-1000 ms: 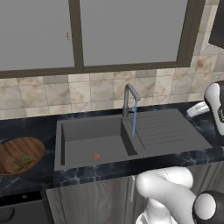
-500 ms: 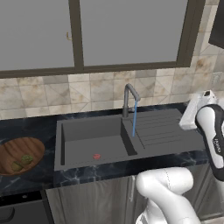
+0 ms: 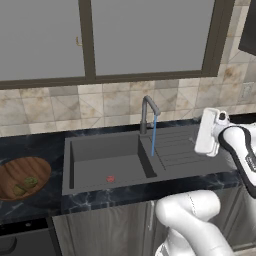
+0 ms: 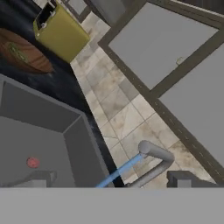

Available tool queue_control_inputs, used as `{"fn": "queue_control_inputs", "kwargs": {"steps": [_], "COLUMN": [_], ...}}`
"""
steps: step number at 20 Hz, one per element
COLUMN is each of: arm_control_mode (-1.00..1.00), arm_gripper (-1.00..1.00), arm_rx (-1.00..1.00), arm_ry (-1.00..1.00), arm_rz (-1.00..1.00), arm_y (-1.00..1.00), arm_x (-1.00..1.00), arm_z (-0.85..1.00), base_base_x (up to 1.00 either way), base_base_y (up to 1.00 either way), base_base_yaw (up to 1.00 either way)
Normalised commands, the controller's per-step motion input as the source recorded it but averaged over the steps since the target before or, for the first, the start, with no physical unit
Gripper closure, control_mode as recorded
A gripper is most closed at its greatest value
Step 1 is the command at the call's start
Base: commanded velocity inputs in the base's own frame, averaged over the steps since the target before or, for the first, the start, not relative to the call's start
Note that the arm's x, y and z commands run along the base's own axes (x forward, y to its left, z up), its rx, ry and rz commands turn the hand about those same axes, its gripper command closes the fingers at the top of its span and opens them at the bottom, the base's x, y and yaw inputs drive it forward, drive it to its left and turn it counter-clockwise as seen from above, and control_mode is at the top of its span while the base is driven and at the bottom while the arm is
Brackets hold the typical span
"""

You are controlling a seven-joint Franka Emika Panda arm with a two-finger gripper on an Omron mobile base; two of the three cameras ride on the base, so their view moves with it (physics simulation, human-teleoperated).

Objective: Pick the kiwis from the sink and place them in one bowl. Place the lemon wedge in the other bowl. Then turn off the sink faucet.

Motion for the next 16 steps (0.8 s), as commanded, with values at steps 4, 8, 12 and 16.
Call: {"fn": "queue_control_inputs", "kwargs": {"steps": [4, 8, 12, 16], "arm_control_mode": [-1.0, -1.0, -1.0, -1.0], "arm_gripper": [-1.0, -1.0, -1.0, -1.0], "arm_rx": [0.13, 0.18, 0.18, 0.15], "arm_ry": [-0.05, 0.0, 0.15, 0.24], "arm_rz": [0.0, 0.0, 0.0, 0.0], "arm_y": [-0.38, -0.33, -0.05, 0.0], "arm_x": [0.01, 0.09, 0.27, 0.53], "arm_z": [-0.05, 0.0, 0.0, 0.0], "base_base_x": [0.0, 0.0, 0.0, 0.0], "base_base_y": [0.0, 0.0, 0.0, 0.0], "base_base_yaw": [0.0, 0.0, 0.0, 0.0]}}
